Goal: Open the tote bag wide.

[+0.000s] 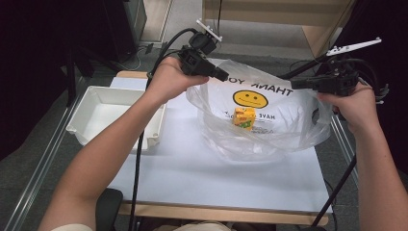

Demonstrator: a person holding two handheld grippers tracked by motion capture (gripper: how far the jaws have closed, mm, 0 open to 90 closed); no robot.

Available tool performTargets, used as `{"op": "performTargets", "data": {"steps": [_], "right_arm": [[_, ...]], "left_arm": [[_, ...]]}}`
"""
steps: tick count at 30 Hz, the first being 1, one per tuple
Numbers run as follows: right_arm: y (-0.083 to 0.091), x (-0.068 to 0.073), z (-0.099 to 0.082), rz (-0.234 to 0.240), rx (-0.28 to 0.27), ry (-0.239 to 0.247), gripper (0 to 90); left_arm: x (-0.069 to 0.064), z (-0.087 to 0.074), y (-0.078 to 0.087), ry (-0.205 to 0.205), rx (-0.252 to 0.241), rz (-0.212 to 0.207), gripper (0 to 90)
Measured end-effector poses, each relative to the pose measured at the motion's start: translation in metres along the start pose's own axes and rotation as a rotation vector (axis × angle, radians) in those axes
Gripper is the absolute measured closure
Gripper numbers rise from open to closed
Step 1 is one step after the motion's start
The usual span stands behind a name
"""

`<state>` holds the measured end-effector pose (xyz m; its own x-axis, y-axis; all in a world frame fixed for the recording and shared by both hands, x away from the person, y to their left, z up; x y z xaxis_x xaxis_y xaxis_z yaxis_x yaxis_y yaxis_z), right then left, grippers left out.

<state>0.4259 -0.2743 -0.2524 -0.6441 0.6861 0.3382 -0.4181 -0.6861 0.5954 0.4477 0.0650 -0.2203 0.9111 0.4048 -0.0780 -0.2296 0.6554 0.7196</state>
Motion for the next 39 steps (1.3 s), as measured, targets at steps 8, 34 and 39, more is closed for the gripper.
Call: {"op": "performTargets", "data": {"steps": [8,34,39], "right_arm": [[-0.003,-0.004,-0.007,-0.014,0.017,-0.01,90.0],[-0.025,-0.02,-0.034,-0.033,0.077,-0.056,90.0],[-0.033,-0.028,-0.04,-0.054,0.093,-0.076,90.0]], "left_arm": [[0.012,-0.01,-0.009,0.01,-0.015,0.046,87.8],[0.042,-0.05,-0.053,0.122,0.063,0.061,84.6],[0.047,-0.059,-0.06,0.142,0.079,0.058,81.8]]}}
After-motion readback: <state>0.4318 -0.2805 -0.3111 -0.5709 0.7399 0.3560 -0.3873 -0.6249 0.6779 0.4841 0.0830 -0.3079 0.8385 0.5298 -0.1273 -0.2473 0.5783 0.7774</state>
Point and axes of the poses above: each handheld gripper's, and its own axes: y roughly backward along the jaws, z roughly out of its top, x roughly to its left, the point moved 2 cm from there along -y, roughly forward along the jaws, and after that the axes turned 6 degrees about -y, right-handed, at the moved point
